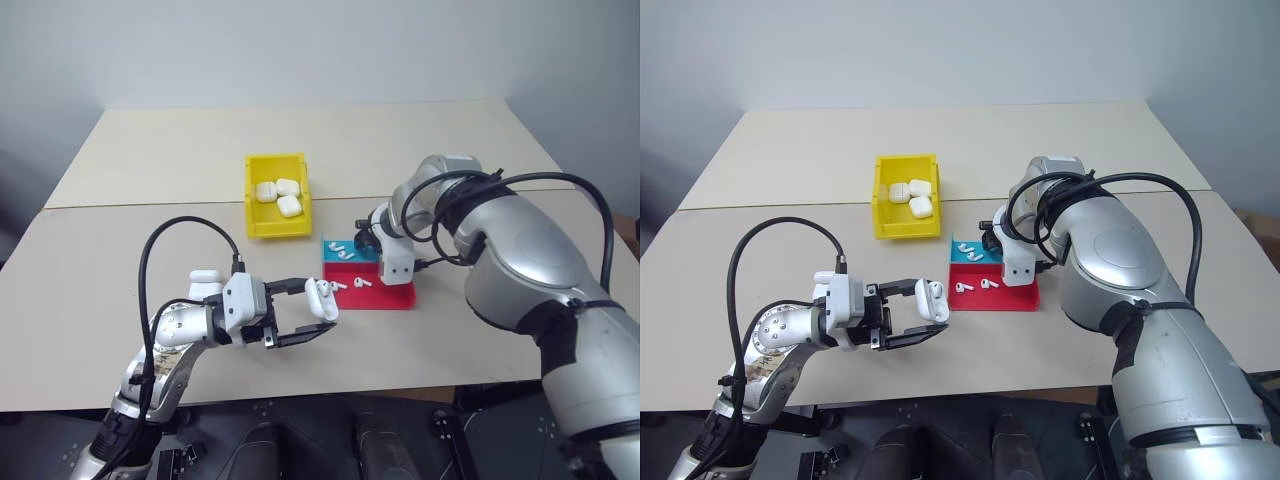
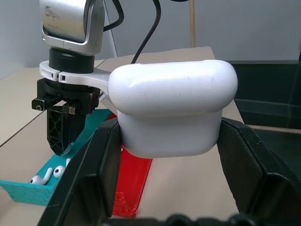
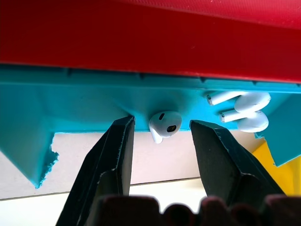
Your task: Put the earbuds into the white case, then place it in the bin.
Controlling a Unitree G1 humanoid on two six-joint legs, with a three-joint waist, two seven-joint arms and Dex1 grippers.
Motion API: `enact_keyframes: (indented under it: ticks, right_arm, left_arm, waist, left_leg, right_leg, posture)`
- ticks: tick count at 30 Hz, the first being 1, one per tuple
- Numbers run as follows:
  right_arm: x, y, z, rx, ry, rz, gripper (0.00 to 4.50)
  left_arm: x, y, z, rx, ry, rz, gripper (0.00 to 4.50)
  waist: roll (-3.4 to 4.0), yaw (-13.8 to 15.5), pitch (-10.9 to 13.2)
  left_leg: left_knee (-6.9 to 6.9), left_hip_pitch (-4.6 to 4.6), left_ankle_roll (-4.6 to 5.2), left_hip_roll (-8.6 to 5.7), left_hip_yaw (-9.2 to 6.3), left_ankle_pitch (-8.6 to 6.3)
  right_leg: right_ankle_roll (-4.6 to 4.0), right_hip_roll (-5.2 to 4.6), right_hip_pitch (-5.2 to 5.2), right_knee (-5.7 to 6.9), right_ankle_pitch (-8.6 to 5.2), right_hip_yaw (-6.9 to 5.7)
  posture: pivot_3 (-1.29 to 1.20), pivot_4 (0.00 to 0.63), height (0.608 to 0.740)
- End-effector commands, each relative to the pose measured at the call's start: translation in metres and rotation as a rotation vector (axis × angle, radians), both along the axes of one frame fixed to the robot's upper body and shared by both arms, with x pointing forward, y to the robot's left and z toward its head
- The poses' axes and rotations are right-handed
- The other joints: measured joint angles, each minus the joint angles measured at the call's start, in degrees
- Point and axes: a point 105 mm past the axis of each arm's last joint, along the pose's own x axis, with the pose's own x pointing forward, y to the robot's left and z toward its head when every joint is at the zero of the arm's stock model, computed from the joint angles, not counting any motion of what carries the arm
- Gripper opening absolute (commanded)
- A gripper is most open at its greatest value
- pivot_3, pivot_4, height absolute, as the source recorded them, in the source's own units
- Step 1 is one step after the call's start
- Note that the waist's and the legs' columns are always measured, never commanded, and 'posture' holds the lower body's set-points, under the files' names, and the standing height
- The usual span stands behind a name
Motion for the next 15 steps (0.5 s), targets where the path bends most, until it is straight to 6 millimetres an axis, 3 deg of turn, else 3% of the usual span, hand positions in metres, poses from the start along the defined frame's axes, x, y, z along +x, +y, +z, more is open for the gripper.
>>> enact_keyframes:
  ticks: [1, 12, 15]
  right_arm:
    - [0.0001, -0.0001, 0.0055, -0.007, -0.005, 0.006, 2.39]
    - [-0.0003, -0.0014, 0.0039, -0.013, -0.001, 0.007, 2.39]
    - [0.0001, 0.0, 0.0041, 0.003, -0.003, 0.003, 1.9]
  left_arm:
    - [-0.0038, -0.0011, 0.0094, -0.01, -0.047, -0.01, 2.76]
    - [-0.0032, -0.0009, 0.009, -0.01, -0.045, -0.007, 2.76]
    - [-0.003, -0.0009, 0.0091, -0.011, -0.046, -0.007, 2.76]
  waist:
    - [0.0, 0.0, 0.0]
    - [0.0, 0.0, 0.0]
    - [0.0, 0.0, 0.0]
  left_leg:
    - [0.0, 0.0, 0.0, 0.0, 0.0, 0.0]
    - [0.0, 0.01, 0.0, 0.0, 0.0, 0.0]
    - [0.0, 0.01, 0.0, 0.0, 0.0, 0.0]
  right_leg:
    - [0.0, 0.0, 0.0, 0.0, 0.0, 0.0]
    - [0.0, 0.0, 0.0, 0.0, 0.0, 0.0]
    - [0.0, 0.0, 0.0, 0.01, 0.0, 0.0]
  posture:
    - [0.0, 0.15, 0.74]
    - [0.0, 0.15, 0.74]
    - [0.0, 0.15, 0.74]
